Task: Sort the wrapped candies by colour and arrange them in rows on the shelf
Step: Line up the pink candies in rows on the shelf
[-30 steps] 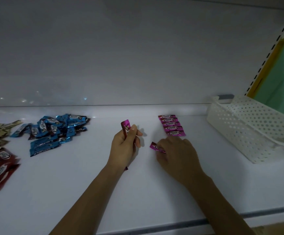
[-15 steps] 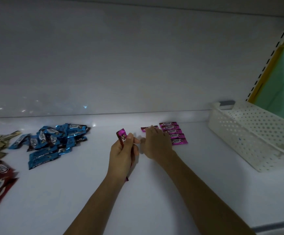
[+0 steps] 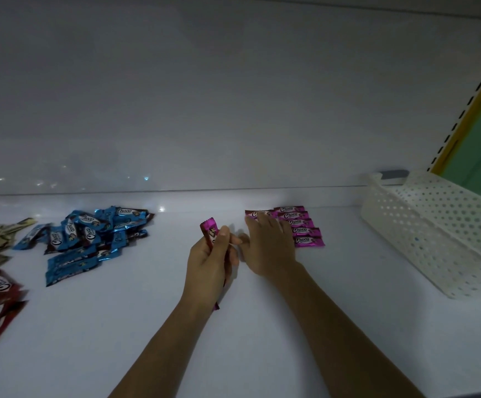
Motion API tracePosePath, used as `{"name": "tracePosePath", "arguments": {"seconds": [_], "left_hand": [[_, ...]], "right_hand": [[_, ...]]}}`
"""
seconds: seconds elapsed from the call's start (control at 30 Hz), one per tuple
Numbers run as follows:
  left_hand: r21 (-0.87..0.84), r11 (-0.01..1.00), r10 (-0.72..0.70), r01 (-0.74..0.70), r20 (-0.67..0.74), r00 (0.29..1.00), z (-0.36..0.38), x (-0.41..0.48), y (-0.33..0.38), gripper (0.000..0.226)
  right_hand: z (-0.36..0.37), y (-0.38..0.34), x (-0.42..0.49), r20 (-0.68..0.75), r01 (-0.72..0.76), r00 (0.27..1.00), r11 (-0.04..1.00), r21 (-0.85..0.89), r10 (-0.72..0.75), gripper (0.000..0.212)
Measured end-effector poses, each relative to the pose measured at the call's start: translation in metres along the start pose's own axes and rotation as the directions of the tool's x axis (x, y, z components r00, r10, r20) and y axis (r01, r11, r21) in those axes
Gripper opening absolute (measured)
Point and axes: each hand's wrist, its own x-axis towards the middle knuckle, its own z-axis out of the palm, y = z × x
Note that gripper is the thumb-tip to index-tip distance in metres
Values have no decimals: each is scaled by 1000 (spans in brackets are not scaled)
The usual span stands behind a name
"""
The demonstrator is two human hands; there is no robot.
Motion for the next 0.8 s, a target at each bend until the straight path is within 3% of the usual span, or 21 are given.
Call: {"name": "tracePosePath", "arguments": {"seconds": [0.57,0.8], "left_hand": [[27,1000,-12,12,-4,1000,0,-1,-1,36],[16,1000,0,0,3,1000,0,-1,-1,36]], "right_hand": [[2,5,4,56,-16,998,990,138,8,48],[3,5,5,34,10,999,995,101,-13,47]]}}
